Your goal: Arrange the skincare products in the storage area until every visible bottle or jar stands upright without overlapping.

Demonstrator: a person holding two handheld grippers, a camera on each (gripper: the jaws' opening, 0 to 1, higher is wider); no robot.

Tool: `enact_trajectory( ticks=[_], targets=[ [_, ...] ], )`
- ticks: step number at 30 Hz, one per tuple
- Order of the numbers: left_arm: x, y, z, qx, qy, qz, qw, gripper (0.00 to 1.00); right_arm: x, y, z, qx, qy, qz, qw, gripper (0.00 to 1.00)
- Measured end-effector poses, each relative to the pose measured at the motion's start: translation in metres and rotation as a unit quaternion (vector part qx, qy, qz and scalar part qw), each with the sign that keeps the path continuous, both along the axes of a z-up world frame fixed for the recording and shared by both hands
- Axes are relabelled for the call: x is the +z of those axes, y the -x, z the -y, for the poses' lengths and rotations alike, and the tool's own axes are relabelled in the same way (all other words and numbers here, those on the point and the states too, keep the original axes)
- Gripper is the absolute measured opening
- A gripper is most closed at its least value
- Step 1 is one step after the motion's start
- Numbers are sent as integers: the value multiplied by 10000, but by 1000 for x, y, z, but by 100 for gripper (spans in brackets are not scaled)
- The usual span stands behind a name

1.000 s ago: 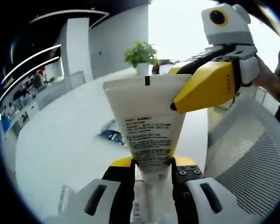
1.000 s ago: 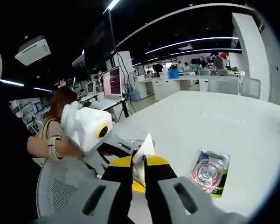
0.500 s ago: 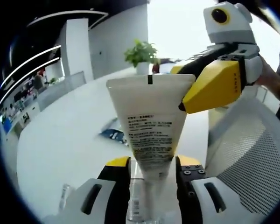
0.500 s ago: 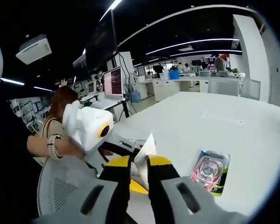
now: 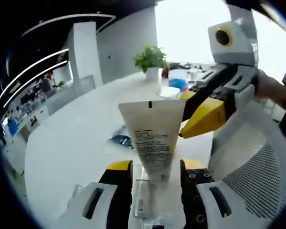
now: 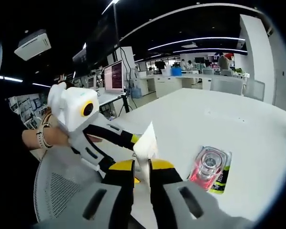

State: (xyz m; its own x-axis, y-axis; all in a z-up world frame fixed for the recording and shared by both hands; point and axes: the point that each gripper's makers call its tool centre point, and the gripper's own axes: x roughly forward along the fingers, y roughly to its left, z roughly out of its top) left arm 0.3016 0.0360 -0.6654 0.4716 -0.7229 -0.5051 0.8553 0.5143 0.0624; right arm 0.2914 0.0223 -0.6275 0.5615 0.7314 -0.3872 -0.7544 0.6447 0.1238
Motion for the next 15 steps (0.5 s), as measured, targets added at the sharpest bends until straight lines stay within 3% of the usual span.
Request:
enact_trajectory(
  ticks=[5,15],
  targets=[
    [9,3,7,-9,59,113,9999,37,1,1,0,23,-3,-2,10000,11],
    [4,-2,17,-178,19,137,9997,33,3,7,-10,232,-23,-22,9997,9]
  ],
)
